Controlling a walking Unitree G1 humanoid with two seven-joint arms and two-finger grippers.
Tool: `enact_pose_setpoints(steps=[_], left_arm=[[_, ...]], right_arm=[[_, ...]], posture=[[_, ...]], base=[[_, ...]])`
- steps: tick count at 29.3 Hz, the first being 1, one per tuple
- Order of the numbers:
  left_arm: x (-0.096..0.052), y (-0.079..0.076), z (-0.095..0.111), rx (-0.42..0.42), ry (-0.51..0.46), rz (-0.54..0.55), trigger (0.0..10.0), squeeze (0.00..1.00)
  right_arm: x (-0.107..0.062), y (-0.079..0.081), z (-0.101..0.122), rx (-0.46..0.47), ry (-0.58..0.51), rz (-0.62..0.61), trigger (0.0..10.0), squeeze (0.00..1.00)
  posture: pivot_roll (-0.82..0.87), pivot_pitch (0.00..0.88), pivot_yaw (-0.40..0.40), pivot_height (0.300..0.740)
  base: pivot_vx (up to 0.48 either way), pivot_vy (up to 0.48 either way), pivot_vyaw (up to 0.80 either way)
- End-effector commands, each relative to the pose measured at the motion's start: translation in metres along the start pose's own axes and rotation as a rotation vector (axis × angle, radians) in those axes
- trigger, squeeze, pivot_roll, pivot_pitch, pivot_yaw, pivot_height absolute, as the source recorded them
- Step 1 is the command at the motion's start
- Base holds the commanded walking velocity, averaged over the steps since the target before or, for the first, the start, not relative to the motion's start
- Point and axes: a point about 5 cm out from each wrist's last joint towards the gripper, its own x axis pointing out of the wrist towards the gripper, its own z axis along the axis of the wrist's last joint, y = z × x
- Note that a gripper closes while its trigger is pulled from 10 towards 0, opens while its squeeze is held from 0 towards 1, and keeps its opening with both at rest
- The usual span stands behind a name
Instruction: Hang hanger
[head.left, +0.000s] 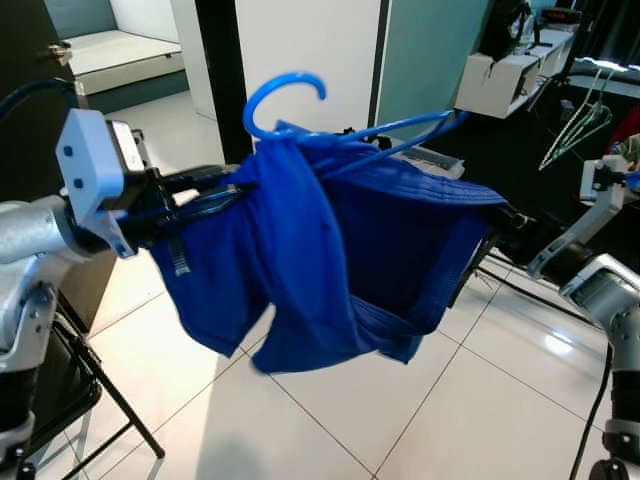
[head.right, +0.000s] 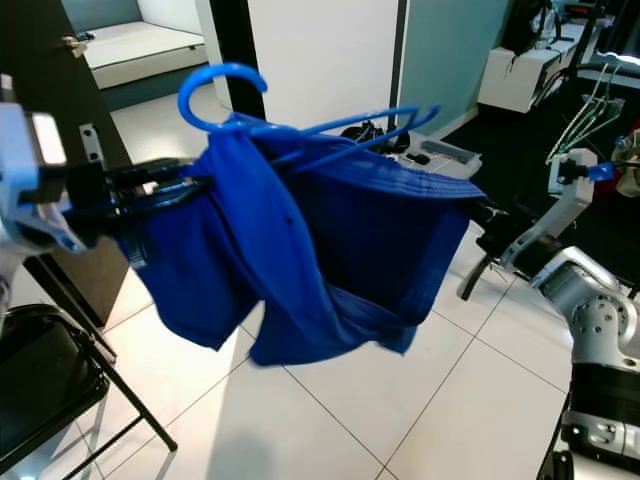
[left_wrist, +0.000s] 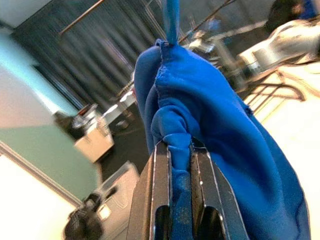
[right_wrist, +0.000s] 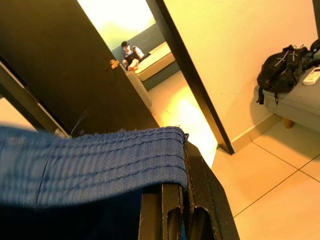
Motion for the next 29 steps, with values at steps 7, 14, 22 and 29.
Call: enact_pose_setpoints(steps=[7, 14, 22, 29], left_arm=[[0.007, -0.02, 0.003, -0.113, -0.071, -0.131, 10.0, 0.0], [0.006, -0.048, -0.029, -0.082, 0.22, -0.329, 10.0, 0.0], [0.006, -0.043, -0.049, -0.009, 0.359, -0.232, 10.0, 0.0], [0.008, -0.026, -0.06, 0.073, 0.445, -0.061, 10.0, 0.0]], right_arm=[[0.005, -0.002, 0.001, 0.013, 0.007, -0.031, 0.0, 0.0], [0.011, 0.002, 0.014, 0.014, -0.026, -0.032, 0.0, 0.0], [0.015, 0.013, 0.021, -0.002, -0.023, 0.008, 0.0, 0.0], [0.019, 0.024, 0.021, -0.03, 0.016, 0.052, 0.0, 0.0]], posture=[[0.02, 0.0, -0.002, 0.74], [0.02, 0.0, 0.002, 0.74], [0.02, 0.0, 0.0, 0.74], [0.01, 0.0, 0.002, 0.74]], base=[[0.0, 0.0, 0.0], [0.0, 0.0, 0.0], [0.0, 0.0, 0.0], [0.0, 0.0, 0.0]])
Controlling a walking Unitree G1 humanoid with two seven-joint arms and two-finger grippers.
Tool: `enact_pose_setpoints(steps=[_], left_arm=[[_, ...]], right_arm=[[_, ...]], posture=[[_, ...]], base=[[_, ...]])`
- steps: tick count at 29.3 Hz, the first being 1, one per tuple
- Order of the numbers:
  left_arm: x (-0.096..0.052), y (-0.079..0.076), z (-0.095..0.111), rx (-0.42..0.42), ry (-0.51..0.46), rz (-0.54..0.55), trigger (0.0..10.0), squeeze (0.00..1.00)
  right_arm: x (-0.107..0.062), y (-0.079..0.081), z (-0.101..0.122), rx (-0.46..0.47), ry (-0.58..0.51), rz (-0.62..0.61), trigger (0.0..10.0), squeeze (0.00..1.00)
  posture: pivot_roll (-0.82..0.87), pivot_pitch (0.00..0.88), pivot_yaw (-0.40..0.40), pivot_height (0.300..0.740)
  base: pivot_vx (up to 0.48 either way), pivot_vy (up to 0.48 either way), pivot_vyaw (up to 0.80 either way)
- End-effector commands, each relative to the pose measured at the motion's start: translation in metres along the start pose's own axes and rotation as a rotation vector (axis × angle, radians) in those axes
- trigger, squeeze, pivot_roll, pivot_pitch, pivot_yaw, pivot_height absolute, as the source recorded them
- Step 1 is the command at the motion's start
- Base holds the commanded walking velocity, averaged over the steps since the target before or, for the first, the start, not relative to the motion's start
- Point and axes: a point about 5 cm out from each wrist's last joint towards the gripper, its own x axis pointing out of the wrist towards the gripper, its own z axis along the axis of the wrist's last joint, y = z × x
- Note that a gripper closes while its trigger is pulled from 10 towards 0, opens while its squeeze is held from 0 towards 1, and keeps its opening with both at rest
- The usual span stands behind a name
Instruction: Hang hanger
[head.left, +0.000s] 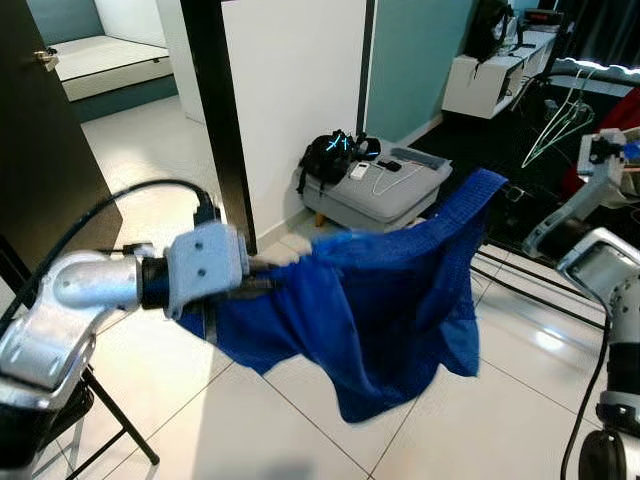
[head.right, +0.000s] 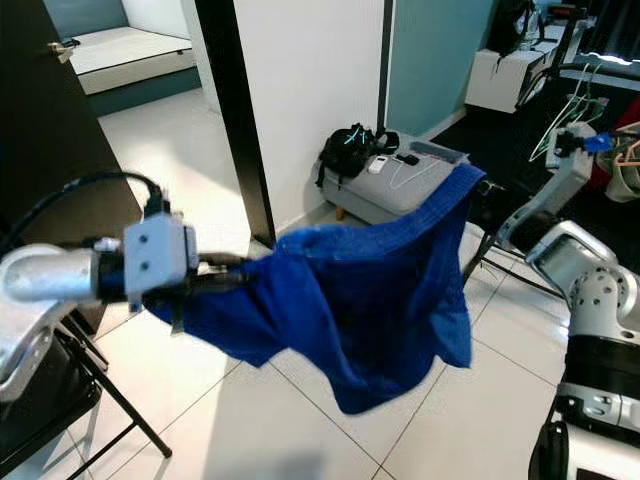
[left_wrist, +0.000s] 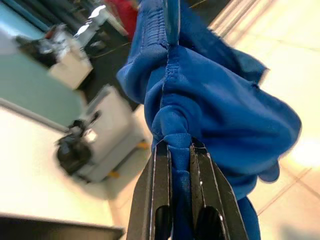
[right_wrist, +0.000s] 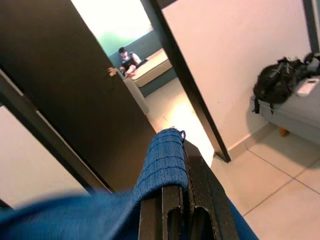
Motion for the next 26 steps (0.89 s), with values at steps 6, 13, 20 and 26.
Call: enact_pose_setpoints(steps=[6, 13, 20, 26], left_arm=[[0.007, -0.001, -0.008, 0.028, 0.057, 0.054, 10.0, 0.0], [0.022, -0.01, -0.007, 0.001, 0.035, 0.105, 10.0, 0.0], [0.047, -0.023, -0.006, -0.021, 0.027, 0.194, 10.0, 0.0], [0.058, -0.033, -0.009, -0.019, 0.054, 0.239, 10.0, 0.0]], right_arm=[[0.005, 0.011, 0.001, -0.02, 0.024, 0.044, 0.0, 0.0], [0.014, 0.02, 0.001, -0.005, -0.006, 0.061, 0.0, 0.0], [0.032, 0.049, -0.017, 0.058, 0.004, 0.139, 0.0, 0.0], [0.04, 0.063, -0.03, 0.103, 0.022, 0.174, 0.0, 0.0]], posture=[[0.01, 0.0, 0.001, 0.74], [0.01, 0.0, 0.001, 0.74], [0.01, 0.0, 0.004, 0.74], [0.01, 0.0, 0.011, 0.74]], base=[[0.0, 0.0, 0.0], [0.0, 0.0, 0.0], [0.0, 0.0, 0.0], [0.0, 0.0, 0.0]])
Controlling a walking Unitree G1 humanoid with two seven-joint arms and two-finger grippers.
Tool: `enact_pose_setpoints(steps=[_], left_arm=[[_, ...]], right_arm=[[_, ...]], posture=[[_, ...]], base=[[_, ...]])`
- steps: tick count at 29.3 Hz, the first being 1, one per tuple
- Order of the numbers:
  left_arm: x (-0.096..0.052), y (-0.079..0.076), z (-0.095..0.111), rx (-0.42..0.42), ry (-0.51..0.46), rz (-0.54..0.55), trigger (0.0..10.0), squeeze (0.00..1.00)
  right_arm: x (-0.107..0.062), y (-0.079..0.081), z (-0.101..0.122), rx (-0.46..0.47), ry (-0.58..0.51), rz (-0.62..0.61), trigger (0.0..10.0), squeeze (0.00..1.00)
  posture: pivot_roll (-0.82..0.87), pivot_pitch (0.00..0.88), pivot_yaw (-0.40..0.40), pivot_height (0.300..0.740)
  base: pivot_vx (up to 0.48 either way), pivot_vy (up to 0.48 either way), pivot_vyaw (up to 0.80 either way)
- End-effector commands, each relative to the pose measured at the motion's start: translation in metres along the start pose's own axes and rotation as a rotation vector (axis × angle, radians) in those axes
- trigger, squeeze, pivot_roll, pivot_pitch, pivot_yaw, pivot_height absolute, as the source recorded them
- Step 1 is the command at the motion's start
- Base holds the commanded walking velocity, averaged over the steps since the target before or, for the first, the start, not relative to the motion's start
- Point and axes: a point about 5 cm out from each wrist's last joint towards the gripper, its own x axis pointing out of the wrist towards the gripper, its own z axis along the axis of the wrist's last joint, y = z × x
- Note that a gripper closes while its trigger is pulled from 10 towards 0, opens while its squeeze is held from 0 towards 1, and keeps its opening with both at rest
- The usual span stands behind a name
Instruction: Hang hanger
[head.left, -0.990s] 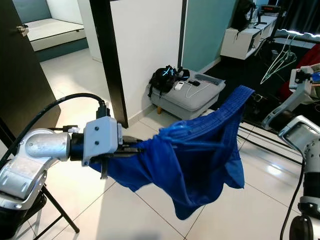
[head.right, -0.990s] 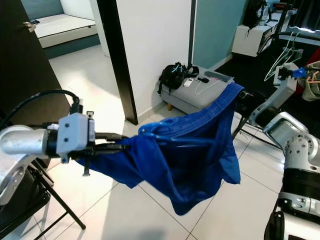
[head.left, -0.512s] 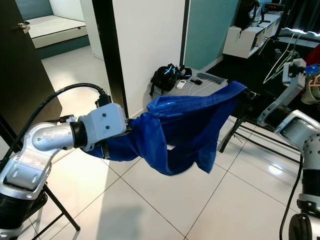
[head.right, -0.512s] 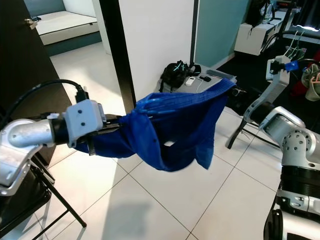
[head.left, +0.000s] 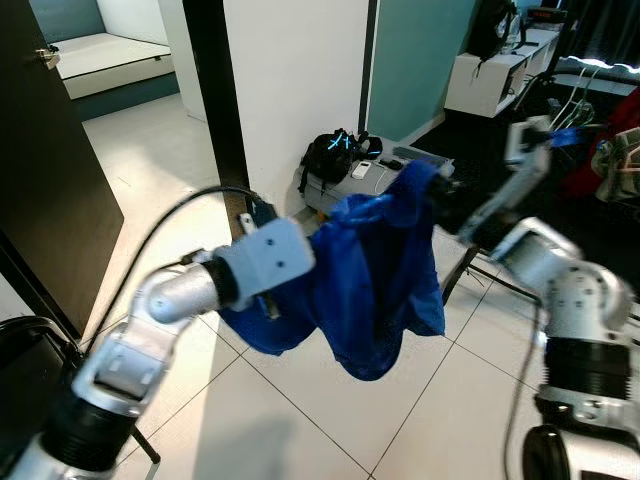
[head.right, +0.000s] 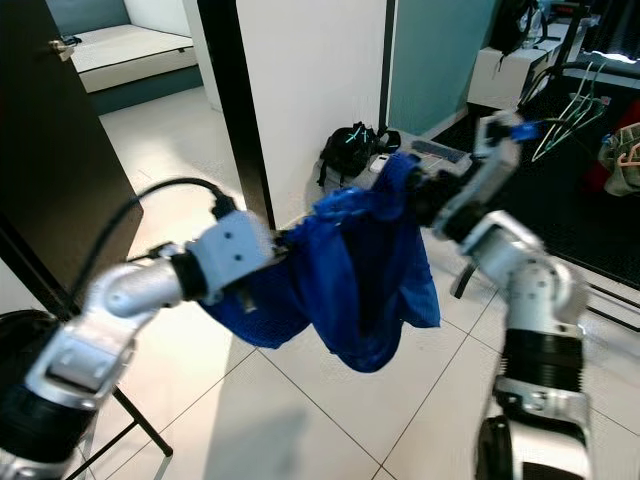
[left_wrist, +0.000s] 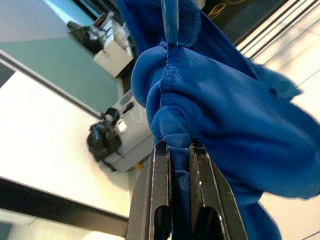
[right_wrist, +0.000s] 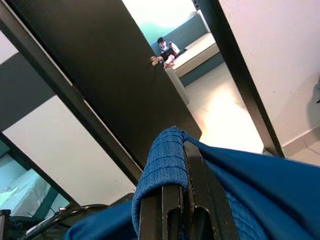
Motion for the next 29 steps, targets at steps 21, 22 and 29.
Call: enact_pose_setpoints(steps=[21, 22, 29], left_arm=[[-0.007, 0.001, -0.031, -0.05, 0.125, 0.172, 10.0, 0.0], [-0.008, 0.005, -0.032, -0.066, 0.123, 0.193, 10.0, 0.0], [-0.014, 0.02, -0.034, -0.118, 0.109, 0.28, 10.0, 0.0]], right_arm=[[-0.002, 0.025, -0.049, -0.043, 0.227, 0.04, 6.5, 0.0], [-0.004, 0.022, -0.05, -0.056, 0.244, 0.027, 10.0, 0.02], [-0.014, 0.004, -0.043, -0.086, 0.24, -0.082, 10.0, 1.0]], posture=[[0.0, 0.0, 0.013, 0.74], [0.0, 0.0, 0.013, 0.74], [-0.01, 0.0, 0.014, 0.74]], base=[[0.0, 0.0, 0.0], [0.0, 0.0, 0.0], [0.0, 0.0, 0.0]])
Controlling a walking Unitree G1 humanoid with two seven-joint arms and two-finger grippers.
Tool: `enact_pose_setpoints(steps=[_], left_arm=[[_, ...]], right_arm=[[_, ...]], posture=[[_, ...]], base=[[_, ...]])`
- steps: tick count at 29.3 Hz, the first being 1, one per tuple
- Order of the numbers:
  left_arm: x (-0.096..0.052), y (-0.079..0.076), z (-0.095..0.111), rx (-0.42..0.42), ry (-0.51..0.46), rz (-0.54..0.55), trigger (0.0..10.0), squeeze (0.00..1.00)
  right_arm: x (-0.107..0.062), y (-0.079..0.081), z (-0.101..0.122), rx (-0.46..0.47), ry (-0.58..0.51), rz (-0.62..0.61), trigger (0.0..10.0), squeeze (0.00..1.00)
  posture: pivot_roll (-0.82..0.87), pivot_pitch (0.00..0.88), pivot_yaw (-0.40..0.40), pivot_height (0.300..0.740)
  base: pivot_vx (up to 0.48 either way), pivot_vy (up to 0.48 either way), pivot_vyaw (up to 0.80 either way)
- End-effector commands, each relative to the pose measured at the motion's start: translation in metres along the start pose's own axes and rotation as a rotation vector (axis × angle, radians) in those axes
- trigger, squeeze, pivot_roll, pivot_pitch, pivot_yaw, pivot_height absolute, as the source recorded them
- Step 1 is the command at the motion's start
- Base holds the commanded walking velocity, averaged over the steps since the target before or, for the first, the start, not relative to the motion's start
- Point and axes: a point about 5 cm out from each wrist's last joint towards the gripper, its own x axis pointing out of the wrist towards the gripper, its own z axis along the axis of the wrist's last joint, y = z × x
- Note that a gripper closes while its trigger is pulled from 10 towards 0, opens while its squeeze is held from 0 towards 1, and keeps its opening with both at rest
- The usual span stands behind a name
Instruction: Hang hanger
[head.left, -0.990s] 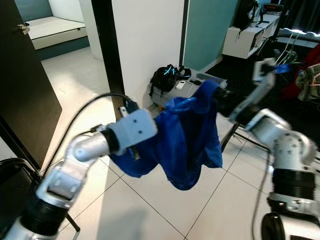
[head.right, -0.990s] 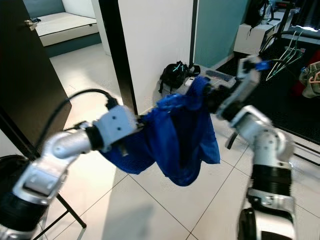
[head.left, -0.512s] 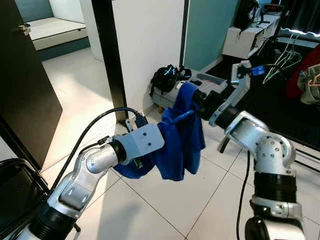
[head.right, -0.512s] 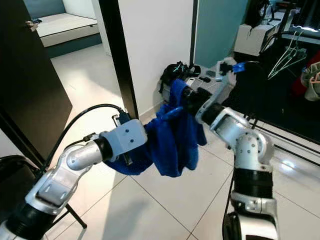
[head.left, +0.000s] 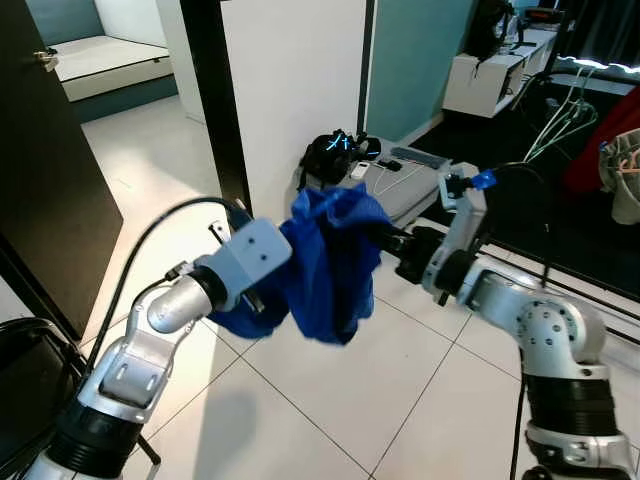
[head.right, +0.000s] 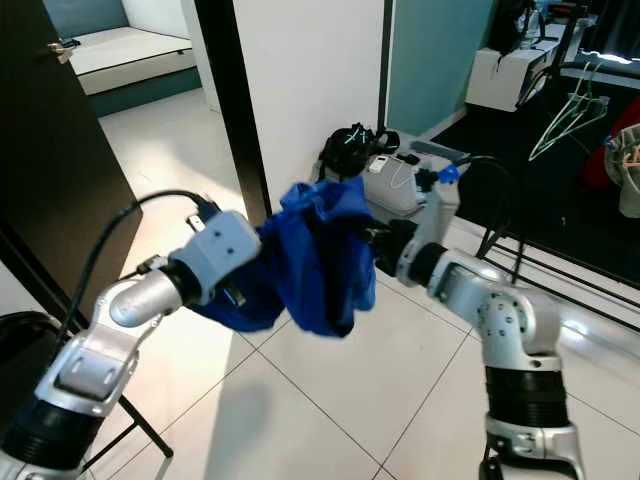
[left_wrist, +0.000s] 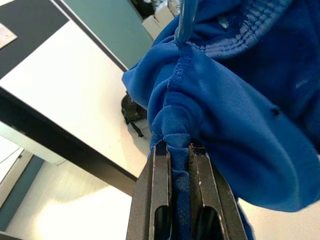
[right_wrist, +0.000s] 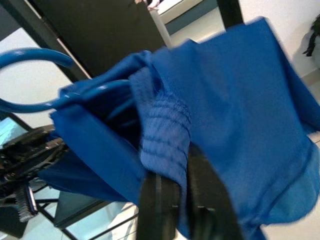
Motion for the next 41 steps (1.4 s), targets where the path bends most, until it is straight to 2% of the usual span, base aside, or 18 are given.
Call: enact_pose_setpoints(steps=[1, 7, 8, 10, 13, 19, 21, 22, 23, 24, 28, 29, 30, 32, 33, 34, 37, 41], left_arm=[[0.001, 0.007, 0.001, -0.012, -0.006, 0.033, 10.0, 0.0], [0.001, 0.007, 0.002, -0.027, -0.018, 0.038, 10.0, 0.0], [0.002, 0.006, 0.003, -0.055, -0.026, 0.047, 10.0, 0.0], [0.002, 0.006, 0.003, -0.055, -0.026, 0.047, 10.0, 0.0], [0.004, 0.009, 0.004, -0.151, -0.037, 0.106, 10.0, 0.0], [0.005, 0.018, 0.003, -0.217, -0.029, 0.186, 10.0, 0.0], [0.005, 0.022, 0.003, -0.246, -0.035, 0.215, 10.0, 0.0], [0.006, 0.023, 0.005, -0.24, -0.05, 0.204, 10.0, 0.0], [0.006, 0.023, 0.005, -0.24, -0.05, 0.204, 10.0, 0.0], [0.005, 0.023, 0.008, -0.209, -0.072, 0.168, 10.0, 0.0], [0.004, 0.023, 0.01, -0.186, -0.086, 0.141, 10.0, 0.0], [0.003, 0.023, 0.013, -0.167, -0.109, 0.099, 10.0, 0.0], [-0.001, 0.024, 0.015, -0.132, -0.133, 0.028, 10.0, 0.0], [-0.001, 0.024, 0.015, -0.132, -0.133, 0.028, 10.0, 0.0], [-0.005, 0.023, 0.017, -0.097, -0.149, -0.053, 10.0, 0.0], [-0.005, 0.023, 0.017, -0.097, -0.149, -0.053, 10.0, 0.0], [-0.012, 0.012, 0.024, -0.066, -0.19, -0.255, 10.0, 0.0], [-0.017, 0.0, 0.031, -0.062, -0.218, -0.422, 10.0, 0.0]], right_arm=[[-0.001, -0.002, 0.0, 0.001, 0.004, -0.018, 10.0, 1.0], [-0.005, -0.003, 0.003, -0.013, -0.011, -0.008, 10.0, 1.0], [-0.008, 0.002, 0.002, -0.081, 0.011, 0.032, 10.0, 1.0], [-0.008, 0.002, 0.002, -0.081, 0.011, 0.032, 10.0, 1.0], [-0.014, 0.01, -0.006, -0.221, 0.074, 0.112, 10.0, 1.0], [-0.019, 0.016, -0.009, -0.251, 0.091, 0.176, 10.0, 1.0], [-0.025, 0.024, -0.012, -0.272, 0.107, 0.26, 10.0, 1.0], [-0.03, 0.028, -0.013, -0.289, 0.111, 0.303, 10.0, 0.82], [-0.03, 0.028, -0.013, -0.289, 0.111, 0.303, 10.0, 0.82], [-0.037, 0.028, -0.006, -0.308, 0.085, 0.341, 10.0, 0.4], [-0.042, 0.027, -0.001, -0.322, 0.065, 0.364, 10.0, 0.4], [-0.05, 0.023, 0.01, -0.346, 0.027, 0.377, 10.0, 0.0], [-0.063, 0.011, 0.031, -0.386, -0.026, 0.351, 10.0, 0.0], [-0.063, 0.011, 0.031, -0.386, -0.026, 0.351, 10.0, 0.0], [-0.075, 0.001, 0.049, -0.439, -0.053, 0.33, 10.0, 0.0], [-0.075, 0.001, 0.049, -0.439, -0.053, 0.33, 10.0, 0.0], [-0.089, -0.011, 0.059, -0.63, 0.079, 0.292, 10.0, 0.0], [-0.088, -0.006, 0.057, -0.726, 0.188, 0.338, 10.0, 0.0]], posture=[[-0.01, 0.0, 0.014, 0.74], [-0.01, 0.0, 0.014, 0.74], [-0.01, 0.0, 0.012, 0.74], [-0.01, 0.0, 0.012, 0.74], [-0.01, 0.0, 0.012, 0.74], [-0.01, 0.0, 0.014, 0.74], [-0.01, 0.0, 0.014, 0.74], [-0.01, 0.0, 0.012, 0.74], [-0.01, 0.0, 0.012, 0.74], [-0.01, 0.0, 0.012, 0.74], [-0.01, 0.0, 0.012, 0.74], [-0.01, 0.0, 0.012, 0.74], [-0.01, 0.0, 0.012, 0.74], [-0.01, 0.0, 0.012, 0.74], [-0.01, 0.0, 0.012, 0.74], [-0.01, 0.0, 0.012, 0.74], [-0.01, 0.0, 0.006, 0.74], [-0.01, 0.0, 0.003, 0.74]], base=[[0.0, 0.0, 0.0], [0.0, 0.0, 0.0], [0.0, 0.0, 0.0], [0.0, 0.0, 0.0], [0.0, 0.0, 0.0], [0.0, 0.0, 0.0], [0.0, 0.0, 0.0], [0.0, 0.0, 0.0], [0.0, 0.0, 0.0], [0.0, 0.0, 0.0], [0.0, 0.0, 0.0], [0.0, 0.0, 0.0], [0.0, 0.0, 0.0], [0.0, 0.0, 0.0], [0.0, 0.0, 0.0], [0.0, 0.0, 0.0], [0.0, 0.0, 0.0], [0.0, 0.0, 0.0]])
